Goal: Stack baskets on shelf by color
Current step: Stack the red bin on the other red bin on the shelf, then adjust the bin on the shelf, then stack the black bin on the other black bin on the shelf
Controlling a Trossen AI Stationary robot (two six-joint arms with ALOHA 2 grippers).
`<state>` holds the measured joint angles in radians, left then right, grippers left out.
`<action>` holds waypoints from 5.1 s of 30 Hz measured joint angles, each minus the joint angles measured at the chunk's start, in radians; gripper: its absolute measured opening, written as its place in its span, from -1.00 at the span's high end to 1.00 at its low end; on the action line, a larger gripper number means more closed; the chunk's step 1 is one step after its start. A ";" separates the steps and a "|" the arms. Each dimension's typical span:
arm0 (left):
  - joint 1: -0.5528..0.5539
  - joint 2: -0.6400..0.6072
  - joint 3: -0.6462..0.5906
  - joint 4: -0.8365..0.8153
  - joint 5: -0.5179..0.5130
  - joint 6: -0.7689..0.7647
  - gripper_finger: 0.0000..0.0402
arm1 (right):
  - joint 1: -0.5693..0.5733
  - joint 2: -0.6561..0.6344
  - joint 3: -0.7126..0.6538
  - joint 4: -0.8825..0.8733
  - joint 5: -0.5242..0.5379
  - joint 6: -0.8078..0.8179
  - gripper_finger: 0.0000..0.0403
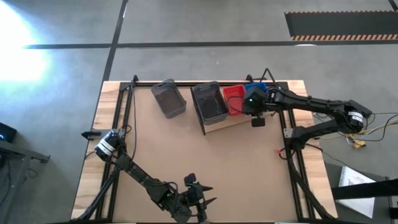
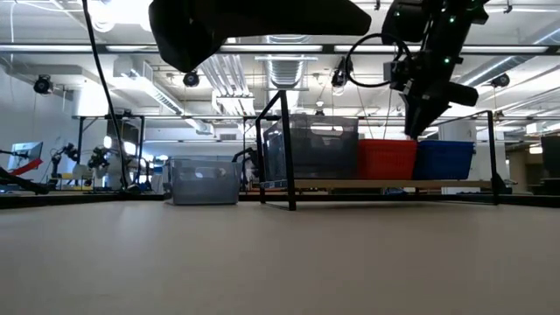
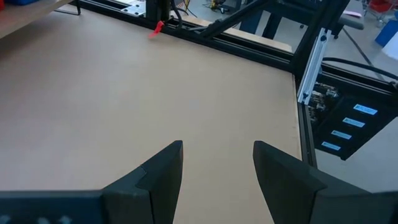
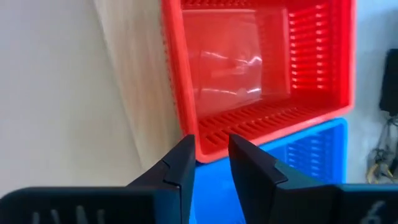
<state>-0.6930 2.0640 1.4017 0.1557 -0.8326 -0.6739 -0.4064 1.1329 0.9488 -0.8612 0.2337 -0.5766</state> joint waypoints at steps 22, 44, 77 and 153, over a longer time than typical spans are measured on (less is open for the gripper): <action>-0.048 -0.131 -0.002 -0.058 -0.099 0.084 0.10 | -0.015 0.014 -0.060 0.212 -0.049 0.356 0.85; -0.050 -0.135 -0.019 -0.060 -0.125 0.078 0.10 | -0.068 -0.013 -0.038 0.096 0.040 0.367 0.96; -0.049 -0.135 -0.019 -0.059 -0.126 0.078 0.10 | -0.079 0.045 -0.055 0.093 0.013 0.517 0.96; -0.049 -0.135 -0.019 -0.059 -0.125 0.078 0.10 | -0.260 0.024 -0.024 0.088 -0.259 0.702 0.96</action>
<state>-0.7419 1.9293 1.3823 0.0968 -0.9577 -0.5961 -0.6668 1.1571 0.9249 -0.7732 -0.0252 0.1258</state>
